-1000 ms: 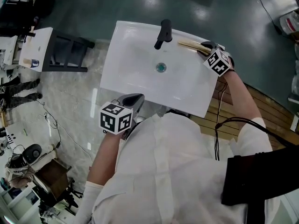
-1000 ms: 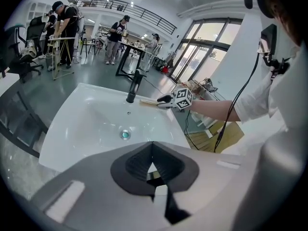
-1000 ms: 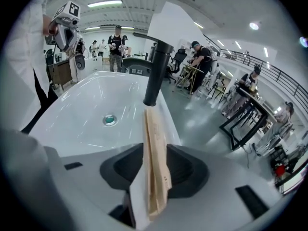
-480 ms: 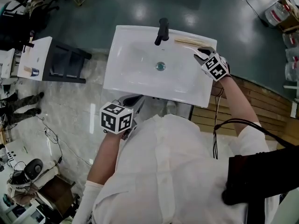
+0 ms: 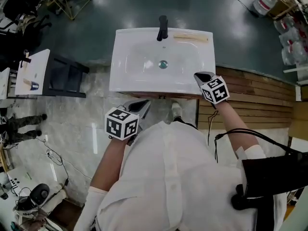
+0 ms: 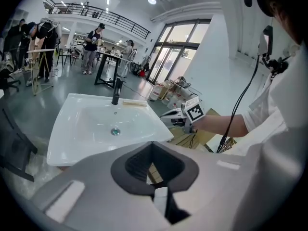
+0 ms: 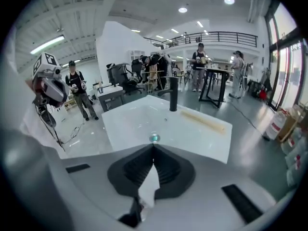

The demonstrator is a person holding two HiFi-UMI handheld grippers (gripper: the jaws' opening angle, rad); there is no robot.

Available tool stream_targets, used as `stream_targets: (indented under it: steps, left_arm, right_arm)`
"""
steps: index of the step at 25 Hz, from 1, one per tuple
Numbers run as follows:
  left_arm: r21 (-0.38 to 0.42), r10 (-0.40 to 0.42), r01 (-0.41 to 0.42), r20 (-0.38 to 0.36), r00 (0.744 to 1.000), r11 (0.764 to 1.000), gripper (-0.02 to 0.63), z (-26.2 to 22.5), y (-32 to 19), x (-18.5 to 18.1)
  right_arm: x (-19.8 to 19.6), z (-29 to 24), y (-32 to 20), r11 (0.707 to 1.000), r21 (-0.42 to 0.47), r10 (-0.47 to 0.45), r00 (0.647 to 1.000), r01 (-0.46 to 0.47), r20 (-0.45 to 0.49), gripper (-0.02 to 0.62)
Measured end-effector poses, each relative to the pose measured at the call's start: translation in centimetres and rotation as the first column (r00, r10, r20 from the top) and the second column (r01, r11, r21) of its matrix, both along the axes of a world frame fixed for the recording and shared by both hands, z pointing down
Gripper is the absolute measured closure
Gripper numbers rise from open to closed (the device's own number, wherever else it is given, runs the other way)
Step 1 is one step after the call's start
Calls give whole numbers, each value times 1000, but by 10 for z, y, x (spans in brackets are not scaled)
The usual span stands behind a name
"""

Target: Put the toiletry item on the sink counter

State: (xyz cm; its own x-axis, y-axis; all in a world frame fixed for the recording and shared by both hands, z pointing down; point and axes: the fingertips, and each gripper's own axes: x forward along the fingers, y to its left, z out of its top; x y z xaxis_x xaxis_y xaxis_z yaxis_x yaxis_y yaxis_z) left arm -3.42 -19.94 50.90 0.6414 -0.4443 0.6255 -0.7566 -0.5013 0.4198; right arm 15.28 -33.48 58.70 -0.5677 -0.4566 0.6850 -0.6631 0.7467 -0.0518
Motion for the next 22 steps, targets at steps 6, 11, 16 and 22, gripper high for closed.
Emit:
stream_targets:
  steps: [6,11,16,22]
  left_arm:
    - [14,56,-56,-23,998,998,600,-1,41,-8]
    - [9,103,-102,-35,994,995,600,8,74,-13]
    - [-7,118,-118,-42,992,993,600,21,100,-13]
    - [-7,145,-146,-36,989,989,600,19,126,-18]
  right_arm:
    - [-29,-19,84,997,-21,74,993,-73,88,591]
    - [-53,-30,146,996,-26,85,989,-82,119,591]
    - [-83,-28,210,999,-45,34,991,-28,127,591]
    - [-100,-32,246,999,-43,-1,993,6,122,591]
